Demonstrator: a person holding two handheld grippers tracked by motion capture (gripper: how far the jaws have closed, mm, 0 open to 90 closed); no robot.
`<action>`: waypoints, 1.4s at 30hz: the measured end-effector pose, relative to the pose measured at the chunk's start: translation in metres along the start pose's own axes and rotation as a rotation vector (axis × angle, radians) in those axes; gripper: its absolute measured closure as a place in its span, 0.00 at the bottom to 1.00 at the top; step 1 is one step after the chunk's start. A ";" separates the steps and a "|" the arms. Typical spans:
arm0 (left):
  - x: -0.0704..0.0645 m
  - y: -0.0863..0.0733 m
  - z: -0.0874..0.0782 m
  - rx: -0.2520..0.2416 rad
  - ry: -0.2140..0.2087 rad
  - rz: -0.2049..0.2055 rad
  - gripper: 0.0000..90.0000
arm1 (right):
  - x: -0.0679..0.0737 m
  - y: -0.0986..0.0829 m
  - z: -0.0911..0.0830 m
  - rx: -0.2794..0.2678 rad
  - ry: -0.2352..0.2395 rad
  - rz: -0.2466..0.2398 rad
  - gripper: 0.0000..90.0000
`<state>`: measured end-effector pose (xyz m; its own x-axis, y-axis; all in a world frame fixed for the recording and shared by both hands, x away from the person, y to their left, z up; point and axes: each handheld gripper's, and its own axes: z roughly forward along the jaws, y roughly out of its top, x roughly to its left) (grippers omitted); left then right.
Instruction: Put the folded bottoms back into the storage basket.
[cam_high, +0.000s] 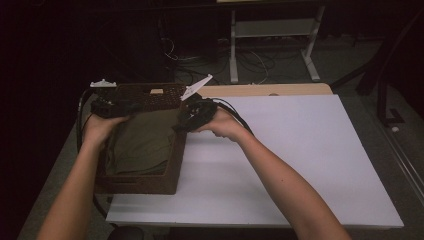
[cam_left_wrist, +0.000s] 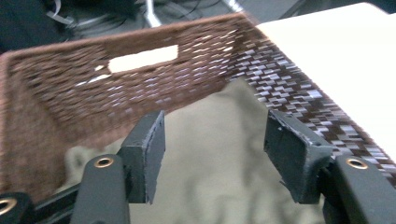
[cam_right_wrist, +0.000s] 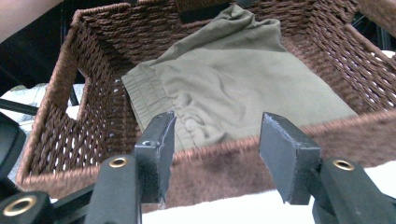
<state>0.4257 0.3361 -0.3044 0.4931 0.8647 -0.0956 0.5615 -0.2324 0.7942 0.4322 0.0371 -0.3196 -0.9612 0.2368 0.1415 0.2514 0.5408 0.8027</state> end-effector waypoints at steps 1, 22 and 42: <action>-0.006 0.000 -0.001 -0.003 -0.009 0.011 0.40 | -0.001 -0.002 -0.003 -0.004 -0.005 0.000 0.49; -0.090 -0.018 -0.018 -0.132 -0.237 0.160 0.11 | -0.022 -0.057 -0.078 -0.077 -0.139 0.084 0.27; -0.131 -0.038 -0.009 -0.164 -0.403 0.200 0.00 | -0.022 -0.115 -0.150 -0.149 -0.252 0.151 0.11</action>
<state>0.3336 0.2361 -0.3166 0.8173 0.5611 -0.1310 0.3333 -0.2749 0.9019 0.4077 -0.1513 -0.3284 -0.8512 0.5078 0.1322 0.3516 0.3649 0.8621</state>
